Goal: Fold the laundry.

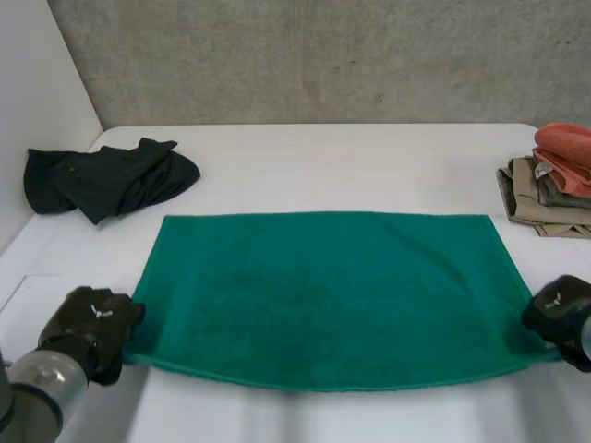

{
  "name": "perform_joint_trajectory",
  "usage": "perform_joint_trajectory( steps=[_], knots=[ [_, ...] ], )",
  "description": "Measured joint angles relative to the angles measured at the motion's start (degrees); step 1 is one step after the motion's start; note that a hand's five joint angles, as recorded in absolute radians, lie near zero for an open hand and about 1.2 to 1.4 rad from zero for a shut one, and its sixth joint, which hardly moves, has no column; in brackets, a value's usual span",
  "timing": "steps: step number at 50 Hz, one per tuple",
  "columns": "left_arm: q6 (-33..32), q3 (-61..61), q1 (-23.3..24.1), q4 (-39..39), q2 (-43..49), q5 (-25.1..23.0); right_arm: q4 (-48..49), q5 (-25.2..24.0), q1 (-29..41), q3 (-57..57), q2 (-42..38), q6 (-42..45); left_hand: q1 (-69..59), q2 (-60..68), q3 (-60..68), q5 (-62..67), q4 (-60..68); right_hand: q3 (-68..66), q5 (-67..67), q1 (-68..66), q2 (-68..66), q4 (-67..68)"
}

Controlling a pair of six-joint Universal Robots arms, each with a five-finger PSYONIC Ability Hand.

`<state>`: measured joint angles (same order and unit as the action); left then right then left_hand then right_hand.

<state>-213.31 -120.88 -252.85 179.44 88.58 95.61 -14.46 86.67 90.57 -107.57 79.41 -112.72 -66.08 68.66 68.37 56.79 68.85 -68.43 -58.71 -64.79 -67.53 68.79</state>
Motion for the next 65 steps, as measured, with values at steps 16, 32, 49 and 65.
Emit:
perform_joint_trajectory(
  steps=[16,32,49,65],
  knots=[
    [-0.55,14.59,0.99,11.43,13.15,-2.89,11.35,1.22,2.79,13.57,-11.08,-5.62,0.00,0.00,0.00,0.00,0.00,0.00,0.06,0.00,0.00,0.00],
    [0.53,46.01,5.04,16.86,40.22,8.41,20.82,4.74,10.05,44.48,-35.88,-10.07,0.00,0.00,0.00,0.01,0.00,0.00,-0.01,0.00,0.00,0.00],
    [0.37,55.36,11.24,17.31,43.67,9.79,22.80,12.86,12.97,52.70,-38.99,-13.99,54.95,-56.93,-56.37,-53.97,-57.20,56.29,56.16,51.29,55.26,-56.59],
    [1.01,40.19,9.36,18.61,28.75,8.61,15.48,2.10,10.03,36.96,-21.98,-22.33,54.95,-56.93,-56.32,-53.98,-57.20,33.24,33.39,29.09,31.96,-33.71]
  ],
)
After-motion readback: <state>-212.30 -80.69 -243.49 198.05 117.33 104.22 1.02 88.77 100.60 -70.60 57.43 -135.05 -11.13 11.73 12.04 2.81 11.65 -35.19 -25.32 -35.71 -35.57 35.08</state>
